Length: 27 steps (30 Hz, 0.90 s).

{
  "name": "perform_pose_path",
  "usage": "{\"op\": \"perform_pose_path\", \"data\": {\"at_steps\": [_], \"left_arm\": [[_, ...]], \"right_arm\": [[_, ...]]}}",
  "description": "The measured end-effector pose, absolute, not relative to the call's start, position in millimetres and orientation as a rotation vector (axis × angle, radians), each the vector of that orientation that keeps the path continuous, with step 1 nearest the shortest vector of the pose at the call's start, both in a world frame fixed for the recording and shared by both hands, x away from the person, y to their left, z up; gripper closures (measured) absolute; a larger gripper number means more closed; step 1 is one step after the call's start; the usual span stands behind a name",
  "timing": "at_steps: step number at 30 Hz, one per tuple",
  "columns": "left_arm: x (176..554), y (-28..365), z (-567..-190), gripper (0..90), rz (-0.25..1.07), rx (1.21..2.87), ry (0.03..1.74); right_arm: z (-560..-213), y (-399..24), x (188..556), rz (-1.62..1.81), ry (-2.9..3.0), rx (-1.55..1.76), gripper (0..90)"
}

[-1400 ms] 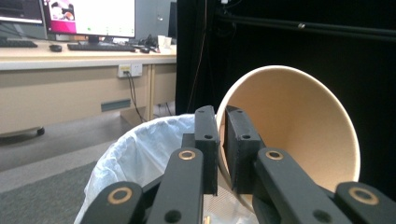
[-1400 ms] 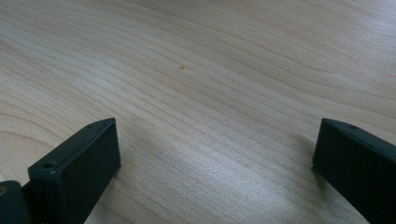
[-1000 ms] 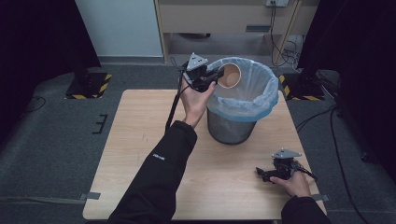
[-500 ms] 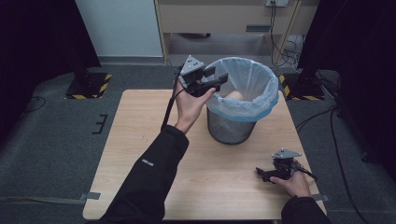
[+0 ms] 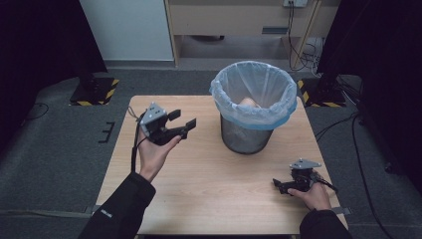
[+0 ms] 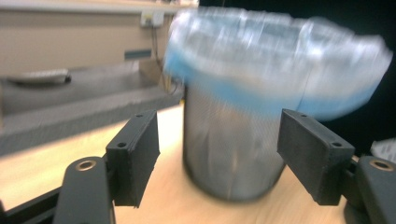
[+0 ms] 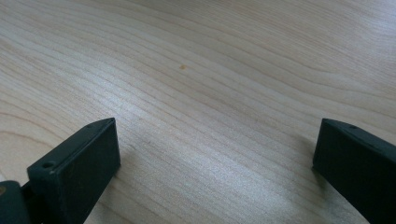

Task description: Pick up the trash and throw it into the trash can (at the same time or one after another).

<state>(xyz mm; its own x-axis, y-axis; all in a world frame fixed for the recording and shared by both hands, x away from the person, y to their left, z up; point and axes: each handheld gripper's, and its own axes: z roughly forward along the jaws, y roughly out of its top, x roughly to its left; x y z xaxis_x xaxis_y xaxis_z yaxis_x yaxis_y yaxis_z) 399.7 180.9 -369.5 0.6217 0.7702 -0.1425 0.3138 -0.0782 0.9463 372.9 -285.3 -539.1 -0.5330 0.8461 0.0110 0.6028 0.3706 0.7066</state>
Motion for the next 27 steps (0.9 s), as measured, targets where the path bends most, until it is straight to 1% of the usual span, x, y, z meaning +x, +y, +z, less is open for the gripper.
{"op": "perform_pose_path", "data": {"at_steps": [1,2,3,4,5,11,12,13,16,18,21,23,26,27], "left_arm": [[399.7,180.9,-369.5,28.1,0.480,1.663,0.906],[395.0,184.7,-381.7,28.1,0.466,1.685,0.929],[387.7,189.1,-401.8,27.2,0.441,1.728,0.955],[384.4,190.4,-411.6,26.9,0.429,1.758,0.966],[384.4,190.4,-411.6,26.1,0.429,1.758,0.966],[372.2,197.9,-464.8,21.2,0.317,1.949,1.035],[369.2,202.5,-480.1,20.2,0.304,1.993,1.062],[369.2,202.5,-480.1,19.6,0.304,1.993,1.062],[366.2,210.6,-497.3,19.6,0.253,2.064,1.143],[364.3,219.0,-502.1,18.3,0.285,2.082,1.187],[363.5,224.3,-508.0,14.7,0.260,2.095,1.236],[363.8,225.9,-509.5,14.5,0.260,2.114,1.246],[366.0,234.3,-509.6,13.0,0.325,2.124,1.260],[366.0,234.3,-509.6,12.7,0.325,2.124,1.260]], "right_arm": [[-539.1,-285.3,372.9,0.953,2.283,1.267,0.8],[-539.1,-285.3,373.0,0.953,2.283,1.266,0.8],[-539.1,-285.2,372.9,0.953,2.283,1.267,0.8],[-539.1,-285.3,373.0,0.953,2.283,1.264,0.8],[-539.1,-285.3,373.0,0.953,2.283,1.264,0.8],[-539.1,-285.2,372.9,0.953,2.283,1.267,0.8],[-539.1,-285.3,372.9,0.953,2.283,1.266,0.8],[-539.1,-285.3,373.0,0.953,2.283,1.266,0.8],[-539.1,-285.3,372.9,0.953,2.283,1.267,0.8],[-539.0,-285.3,372.7,0.951,2.284,1.263,0.8],[-539.0,-285.2,372.3,0.953,2.285,1.264,0.8],[-539.0,-285.1,372.3,0.953,2.285,1.263,0.8],[-538.8,-284.8,371.7,0.949,2.287,1.265,0.7],[-538.8,-284.8,371.7,0.949,2.287,1.265,0.7]]}}
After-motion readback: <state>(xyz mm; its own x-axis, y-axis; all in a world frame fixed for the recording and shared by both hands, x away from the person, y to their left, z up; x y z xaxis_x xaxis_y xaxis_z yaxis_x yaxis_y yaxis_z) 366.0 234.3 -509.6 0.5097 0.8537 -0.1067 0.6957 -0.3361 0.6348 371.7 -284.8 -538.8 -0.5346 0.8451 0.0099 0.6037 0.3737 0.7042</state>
